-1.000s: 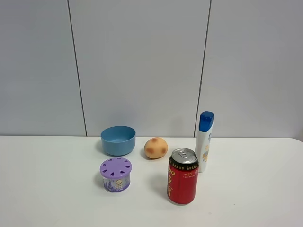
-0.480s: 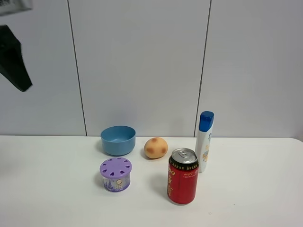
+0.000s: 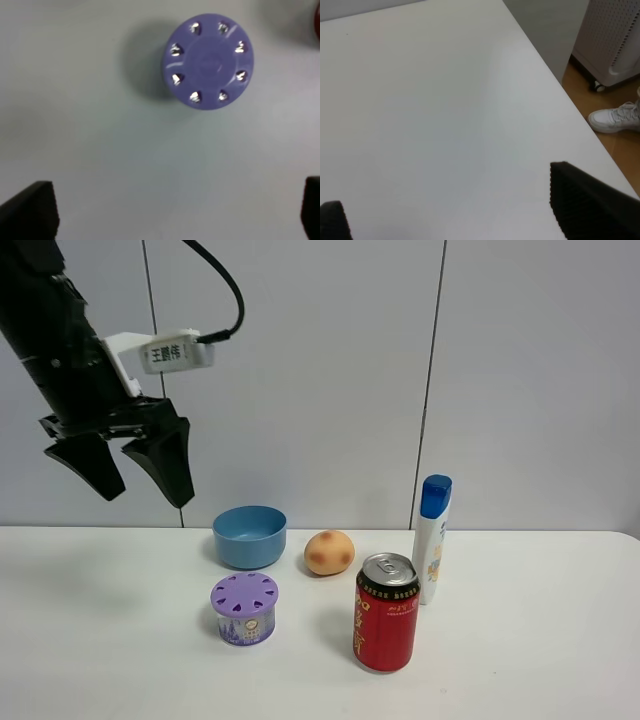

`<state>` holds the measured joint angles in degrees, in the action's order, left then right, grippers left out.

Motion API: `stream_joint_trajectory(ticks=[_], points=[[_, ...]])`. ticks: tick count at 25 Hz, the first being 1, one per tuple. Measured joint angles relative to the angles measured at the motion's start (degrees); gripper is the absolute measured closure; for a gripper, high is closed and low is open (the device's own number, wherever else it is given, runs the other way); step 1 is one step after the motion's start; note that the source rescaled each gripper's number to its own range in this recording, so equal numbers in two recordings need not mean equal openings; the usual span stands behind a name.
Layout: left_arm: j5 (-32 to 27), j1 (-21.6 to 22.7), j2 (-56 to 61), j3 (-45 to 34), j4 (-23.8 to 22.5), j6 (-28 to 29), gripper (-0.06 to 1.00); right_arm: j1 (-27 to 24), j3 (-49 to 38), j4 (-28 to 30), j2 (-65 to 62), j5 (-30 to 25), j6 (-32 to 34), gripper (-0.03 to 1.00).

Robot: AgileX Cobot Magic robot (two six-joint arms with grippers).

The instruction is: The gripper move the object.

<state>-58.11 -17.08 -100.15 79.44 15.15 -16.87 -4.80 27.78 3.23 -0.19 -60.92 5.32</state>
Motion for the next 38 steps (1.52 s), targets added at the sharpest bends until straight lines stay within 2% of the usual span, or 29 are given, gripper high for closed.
stream_joint_trajectory(ticks=[8,13,16,23,38], points=[[0.3,-6.8,-10.9,8.7,-1.5,3.6,-0.06,0.0,0.0,0.0,0.0,0.0,0.0,-0.03],[1.2,-9.8,-16.3,10.6,-5.8,5.7,-0.06,0.0,0.0,0.0,0.0,0.0,0.0,-0.03],[1.8,-10.5,-18.4,10.6,-8.2,6.4,-0.06,0.0,0.0,0.0,0.0,0.0,0.0,-0.03],[4.4,-10.6,-21.1,10.7,-10.2,6.8,-0.06,0.0,0.0,0.0,0.0,0.0,0.0,-0.03],[7.3,-12.2,-26.9,11.0,-10.7,6.9,-0.06,0.0,0.0,0.0,0.0,0.0,0.0,-0.03]])
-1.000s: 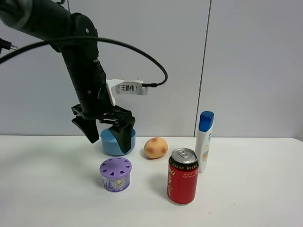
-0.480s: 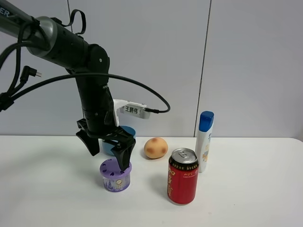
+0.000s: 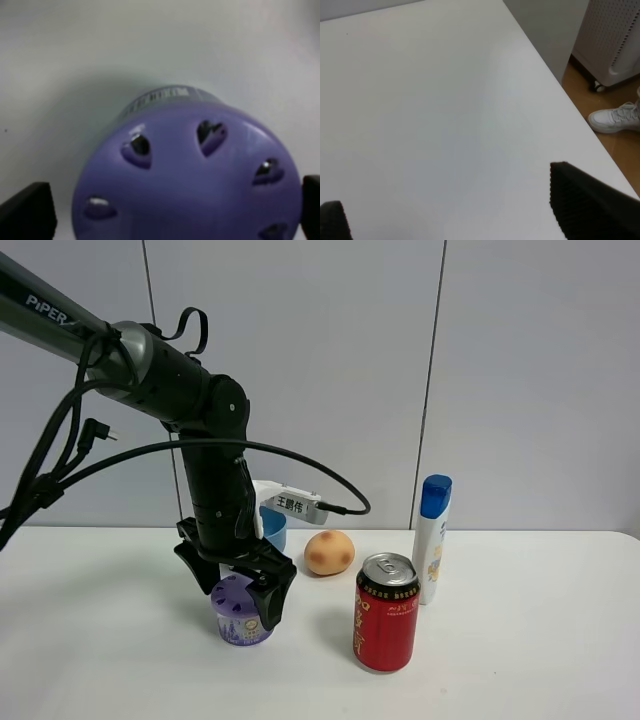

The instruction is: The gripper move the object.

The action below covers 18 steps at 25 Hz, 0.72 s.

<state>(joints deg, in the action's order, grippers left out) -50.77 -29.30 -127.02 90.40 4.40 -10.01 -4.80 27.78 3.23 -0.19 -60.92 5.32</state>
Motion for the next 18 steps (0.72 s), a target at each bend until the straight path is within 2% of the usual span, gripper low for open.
stream_joint_trajectory(ticks=[9,11,12,13,14,15,16,18], points=[[2.0,0.0,-1.7,0.0,0.0,0.0,-0.06,0.0,0.0,0.0,0.0,0.0,0.0,-0.03],[2.0,0.0,-1.7,0.0,0.0,0.0,0.0,0.0,0.0,0.0,0.0,0.0,0.0,-0.03],[2.0,0.0,-1.7,0.0,0.0,-0.1,0.11,0.0,0.0,0.0,0.0,0.0,0.0,-0.03],[2.0,0.0,-1.7,0.0,0.0,-0.2,0.3,0.0,0.0,0.0,0.0,0.0,0.0,-0.03],[2.0,-0.1,-1.7,0.0,0.0,-0.3,0.51,0.0,0.0,0.0,0.0,0.0,0.0,-0.03],[2.0,-0.1,-1.7,0.0,0.1,-0.6,0.83,0.0,0.0,0.0,0.0,0.0,0.0,-0.03],[2.0,-0.1,-1.7,0.0,0.0,-0.8,0.94,0.0,0.0,0.0,0.0,0.0,0.0,-0.03],[2.0,-0.1,-1.7,0.1,0.0,-0.9,0.93,0.0,0.0,0.0,0.0,0.0,0.0,-0.03]])
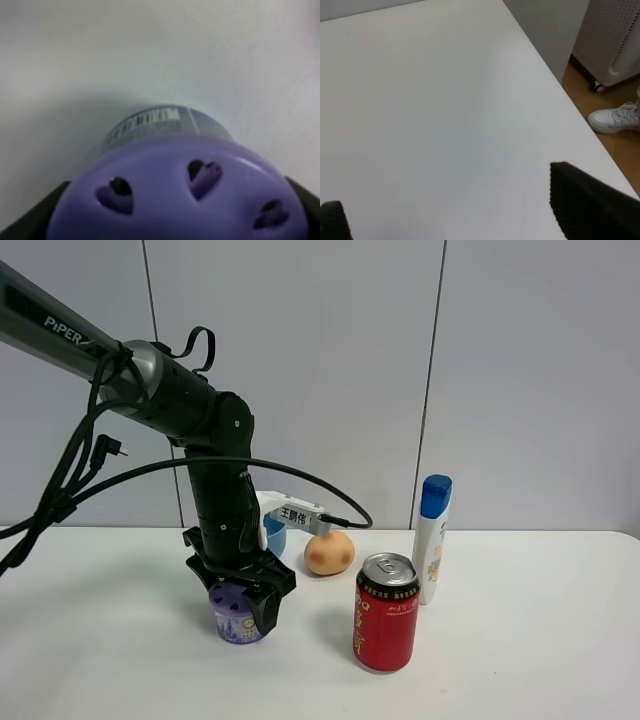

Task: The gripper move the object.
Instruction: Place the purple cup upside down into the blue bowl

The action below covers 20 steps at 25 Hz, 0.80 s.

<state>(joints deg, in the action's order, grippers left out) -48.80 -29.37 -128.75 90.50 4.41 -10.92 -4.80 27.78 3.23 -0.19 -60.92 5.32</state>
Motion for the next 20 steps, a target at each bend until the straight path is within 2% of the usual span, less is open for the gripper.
stream_joint_trajectory(ticks=[5,10,12,15,20], points=[[-6.0,0.0,0.2,4.7,0.0,0.0,0.93,0.0,0.0,0.0,0.0,0.0,0.0,-0.03],[-15.5,0.0,1.4,16.5,-0.3,0.0,0.93,0.0,0.0,0.0,0.0,0.0,0.0,-0.03],[-17.4,-0.1,1.6,21.4,-0.9,0.0,0.93,0.0,0.0,0.0,0.0,0.0,0.0,-0.03],[-17.1,0.2,1.8,27.1,-2.9,0.0,0.93,0.0,0.0,0.0,0.0,0.0,0.0,-0.03],[-10.5,2.3,1.7,29.9,-5.1,0.0,0.93,0.0,0.0,0.0,0.0,0.0,0.0,-0.03]])
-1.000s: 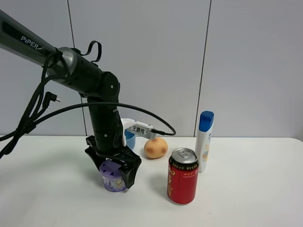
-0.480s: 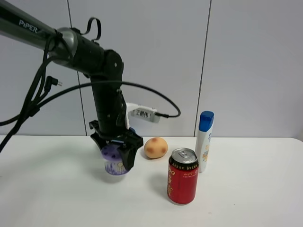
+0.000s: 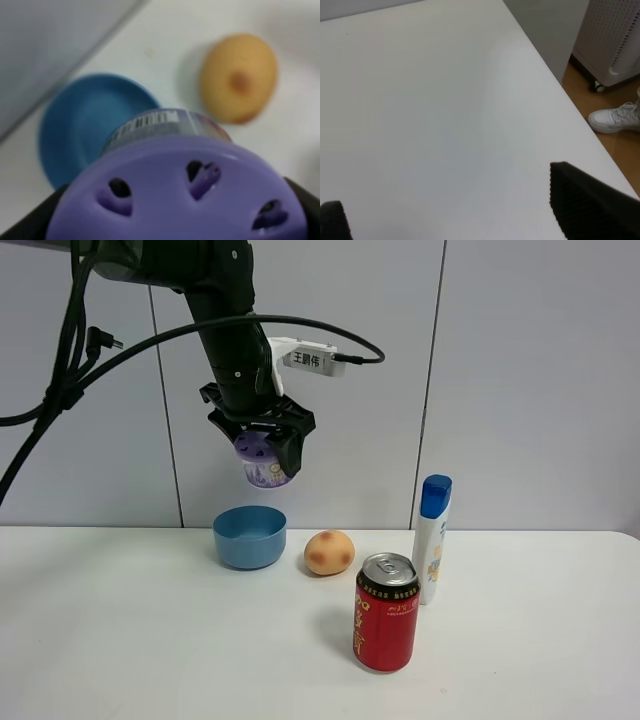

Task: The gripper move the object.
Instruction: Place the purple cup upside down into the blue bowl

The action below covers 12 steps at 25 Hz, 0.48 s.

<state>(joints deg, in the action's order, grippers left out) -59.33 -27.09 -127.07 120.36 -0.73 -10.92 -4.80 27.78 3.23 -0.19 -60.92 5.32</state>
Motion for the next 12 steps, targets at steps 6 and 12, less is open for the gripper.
stream_joint_trajectory(ticks=[6,12], points=[[5.1,3.1,-2.5,0.1,0.7,0.0,0.93,0.0,0.0,0.0,0.0,0.0,0.0,-0.03],[6.2,4.8,-5.4,0.1,2.7,0.0,0.93,0.0,0.0,0.0,0.0,0.0,0.0,-0.03]])
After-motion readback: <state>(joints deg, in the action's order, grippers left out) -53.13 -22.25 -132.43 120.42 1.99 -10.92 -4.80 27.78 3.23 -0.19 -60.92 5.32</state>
